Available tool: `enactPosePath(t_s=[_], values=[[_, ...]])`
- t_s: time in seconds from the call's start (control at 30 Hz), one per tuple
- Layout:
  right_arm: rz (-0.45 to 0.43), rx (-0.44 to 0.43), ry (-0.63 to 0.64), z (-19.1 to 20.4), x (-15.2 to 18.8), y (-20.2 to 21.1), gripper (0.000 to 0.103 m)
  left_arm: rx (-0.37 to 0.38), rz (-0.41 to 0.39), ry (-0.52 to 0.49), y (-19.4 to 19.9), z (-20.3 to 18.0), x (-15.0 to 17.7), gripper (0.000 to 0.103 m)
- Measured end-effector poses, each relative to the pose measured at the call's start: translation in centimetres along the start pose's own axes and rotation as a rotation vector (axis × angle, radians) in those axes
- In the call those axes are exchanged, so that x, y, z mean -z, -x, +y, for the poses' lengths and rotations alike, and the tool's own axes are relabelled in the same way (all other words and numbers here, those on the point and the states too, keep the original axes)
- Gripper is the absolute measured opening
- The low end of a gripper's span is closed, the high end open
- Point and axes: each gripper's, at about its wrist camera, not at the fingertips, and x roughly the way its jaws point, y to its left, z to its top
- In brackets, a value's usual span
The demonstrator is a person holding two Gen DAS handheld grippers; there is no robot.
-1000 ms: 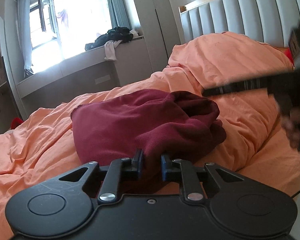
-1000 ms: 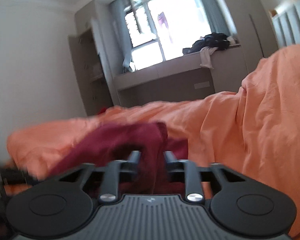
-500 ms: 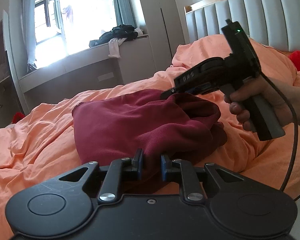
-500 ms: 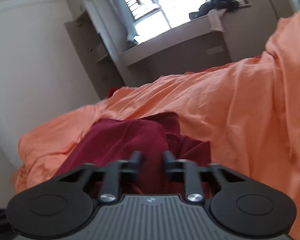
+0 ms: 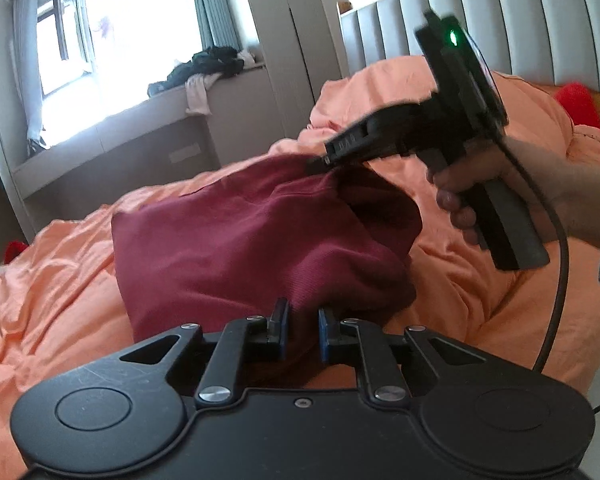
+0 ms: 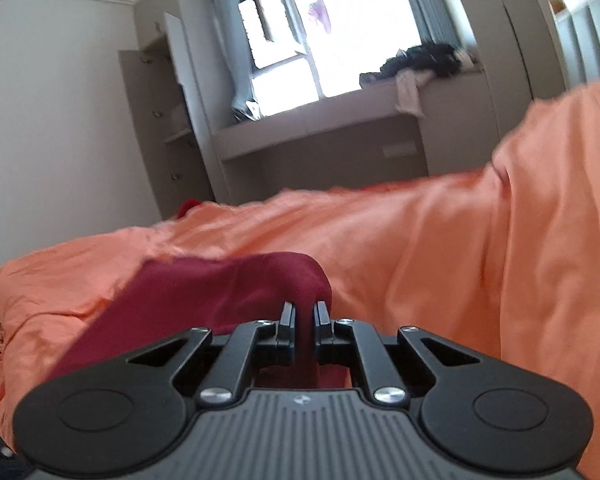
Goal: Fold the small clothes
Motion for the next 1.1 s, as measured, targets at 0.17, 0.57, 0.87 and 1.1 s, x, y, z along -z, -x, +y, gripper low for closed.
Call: enactPosePath(t_s=[0.17,0.57,0.87,1.1], values=[[0.015,0.008,-0.041,-0.5,1.8,-0.3,0.013,0.075,0.006,0.107,0.5,1.6,-0.2,0.025],[-0.094,0.046,-0.026,0.5,2.4,3.0,0.087,0.061,-0.066,0.286,3.9,5.3,-1.4,0.087],[-0.214,0.148,-0.114,3.4,6.9,4.7,0.103,-0.110,-0.013,0.465,1.2,10.9,0.3,0.102],[-0.226,0.248,-0.265,1.5,4.6,4.2,0.103,-0.025,0.010,0.593,-1.3,13.0,2.0,0.102]])
